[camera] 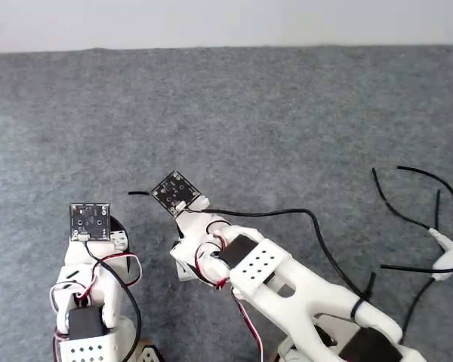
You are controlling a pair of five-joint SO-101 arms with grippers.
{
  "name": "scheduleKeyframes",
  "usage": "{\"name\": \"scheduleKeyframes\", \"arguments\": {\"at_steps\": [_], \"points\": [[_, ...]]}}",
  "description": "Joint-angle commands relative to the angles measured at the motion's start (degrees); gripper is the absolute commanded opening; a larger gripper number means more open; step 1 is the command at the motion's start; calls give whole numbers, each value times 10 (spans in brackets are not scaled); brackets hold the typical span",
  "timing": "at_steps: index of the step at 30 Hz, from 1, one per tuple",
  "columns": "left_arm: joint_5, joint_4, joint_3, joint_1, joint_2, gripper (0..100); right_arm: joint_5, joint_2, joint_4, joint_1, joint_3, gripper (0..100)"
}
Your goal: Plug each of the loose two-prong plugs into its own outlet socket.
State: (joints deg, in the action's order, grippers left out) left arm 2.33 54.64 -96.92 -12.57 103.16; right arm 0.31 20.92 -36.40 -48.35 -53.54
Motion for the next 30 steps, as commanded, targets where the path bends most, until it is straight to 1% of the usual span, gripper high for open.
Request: {"name": "scheduleKeyframes", "arguments": {"at_steps": [1, 7, 9, 12, 15, 18, 26, 27, 30], "points": [[-2, 0, 5, -4, 4, 14, 32, -27, -40, 0, -6, 8], [16, 0, 5, -4, 4, 14, 43, -31, -68, 0, 4, 8], [16, 0, 5, -4, 4, 14, 58, -36, -69, 0, 5, 8], [17, 0, 5, -4, 4, 14, 68, -71, -75, -1, 22, 8], [17, 0, 5, -4, 4, 14, 69, -121, -117, -1, 69, 8], [17, 0, 5, -4, 4, 14, 66, -153, -134, -1, 100, 8], [18, 0, 5, -5, 4, 14, 71, -147, -142, -3, 100, 8], [18, 0, 5, -5, 4, 14, 73, -147, -153, -8, 102, 8], [18, 0, 5, -5, 4, 14, 109, -148, -183, -37, 100, 8]]}}
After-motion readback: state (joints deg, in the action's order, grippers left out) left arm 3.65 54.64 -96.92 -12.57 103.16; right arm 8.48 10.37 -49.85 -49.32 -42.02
